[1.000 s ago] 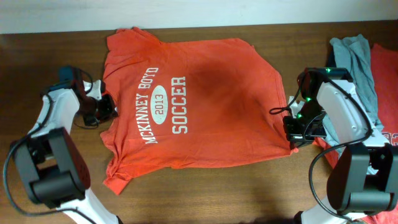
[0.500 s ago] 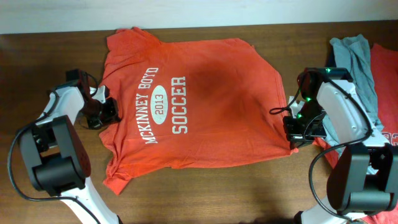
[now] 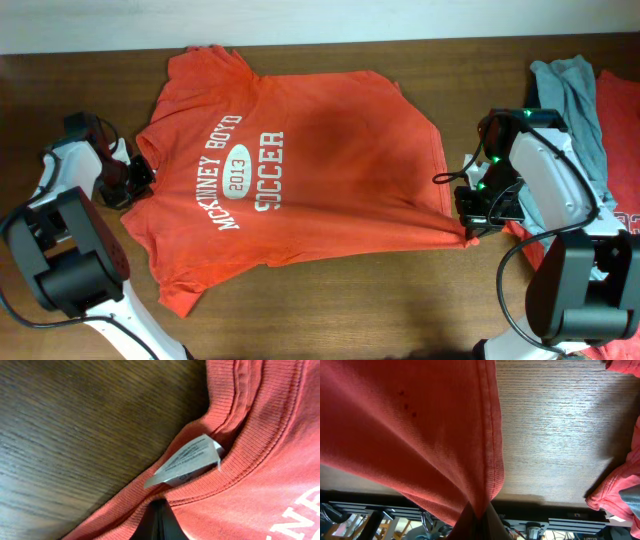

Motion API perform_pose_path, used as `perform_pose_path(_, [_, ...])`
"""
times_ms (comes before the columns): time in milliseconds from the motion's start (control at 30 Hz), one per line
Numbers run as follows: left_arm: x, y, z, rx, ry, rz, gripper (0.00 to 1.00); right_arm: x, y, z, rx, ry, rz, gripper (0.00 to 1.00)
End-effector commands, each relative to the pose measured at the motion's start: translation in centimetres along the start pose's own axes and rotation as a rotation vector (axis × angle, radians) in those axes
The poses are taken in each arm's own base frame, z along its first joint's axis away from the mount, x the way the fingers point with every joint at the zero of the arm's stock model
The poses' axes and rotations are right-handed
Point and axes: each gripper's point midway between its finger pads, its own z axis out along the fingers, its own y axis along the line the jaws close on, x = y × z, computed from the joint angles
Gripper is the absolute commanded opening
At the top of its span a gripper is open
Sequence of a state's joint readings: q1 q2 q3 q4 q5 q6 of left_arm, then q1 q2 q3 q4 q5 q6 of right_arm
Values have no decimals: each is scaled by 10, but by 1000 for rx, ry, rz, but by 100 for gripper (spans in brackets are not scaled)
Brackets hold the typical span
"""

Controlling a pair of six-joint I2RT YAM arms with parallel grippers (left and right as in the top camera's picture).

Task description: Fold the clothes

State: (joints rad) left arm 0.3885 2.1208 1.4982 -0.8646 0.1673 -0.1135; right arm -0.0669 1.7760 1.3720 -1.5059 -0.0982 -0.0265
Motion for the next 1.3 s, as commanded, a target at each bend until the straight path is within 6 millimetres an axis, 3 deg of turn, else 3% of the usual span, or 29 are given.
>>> perform_pose_path(0, [4,18,3,-72,50,-31,1,3,-2,-2,3,-8,14,4])
perform_pose_path(233, [54,-3,-31,24,261,-73,6,3,-2,-2,3,-8,14,4])
perform_pose_path(467, [75,-1,-79,-44,249,-38,7,3,-2,-2,3,-8,14,4])
perform_pose_path(567, [99,-5,-89,-56,255,-17,8,3,-2,-2,3,-8,14,4])
perform_pose_path(733, [156,8,-81,-110,243,-64,9,3,-2,-2,2,-8,14,4])
perform_pose_path(833, [175,25,-70,-188,227,-120,13,3,-1,-2,-1,-8,14,4])
perform_pose_path(900, [179,34,-61,-232,218,-160,13,3,-1,-2,-2,-7,14,4])
perform_pose_path(1033, [177,40,-50,-255,179,-196,27,3,-1,-2,-2,-7,14,5])
perform_pose_path(1133, [177,48,-47,-295,160,-211,43,4,-1,-2,-1,-4,15,4])
perform_pose_path(1267, [179,49,-43,-296,161,-211,45,5,-1,-2,-1,-1,14,5])
